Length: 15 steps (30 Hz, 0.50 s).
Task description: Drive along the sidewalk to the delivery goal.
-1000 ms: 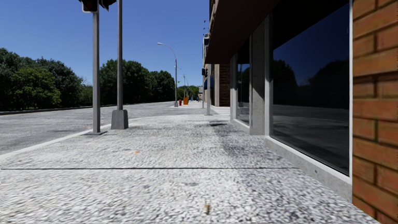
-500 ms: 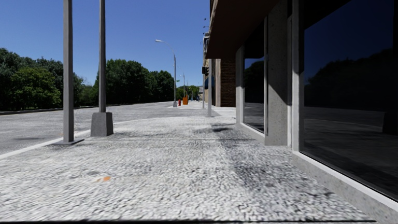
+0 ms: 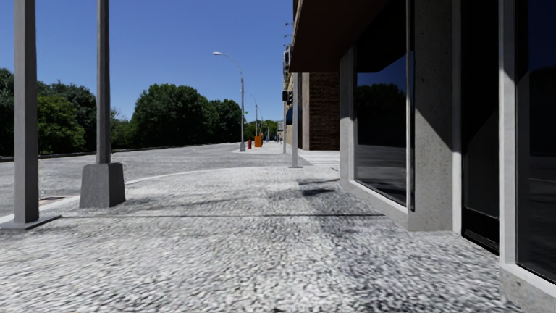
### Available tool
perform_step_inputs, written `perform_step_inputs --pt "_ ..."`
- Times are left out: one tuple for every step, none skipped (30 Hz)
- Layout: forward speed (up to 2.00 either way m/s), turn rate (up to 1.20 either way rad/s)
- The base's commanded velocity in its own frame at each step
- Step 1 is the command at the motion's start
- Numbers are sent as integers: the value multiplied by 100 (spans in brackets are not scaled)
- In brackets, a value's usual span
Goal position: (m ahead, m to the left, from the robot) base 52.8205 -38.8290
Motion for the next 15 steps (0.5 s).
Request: perform_step_inputs --pt "200 0" --pt "200 0" --pt "200 0" --pt "200 0" --pt "200 0" --pt "200 0" --pt "200 0" --pt "200 0" --pt "200 0" --pt "200 0" --pt "200 0" --pt "200 0" --pt "200 0" --pt "200 0" --pt "200 0"
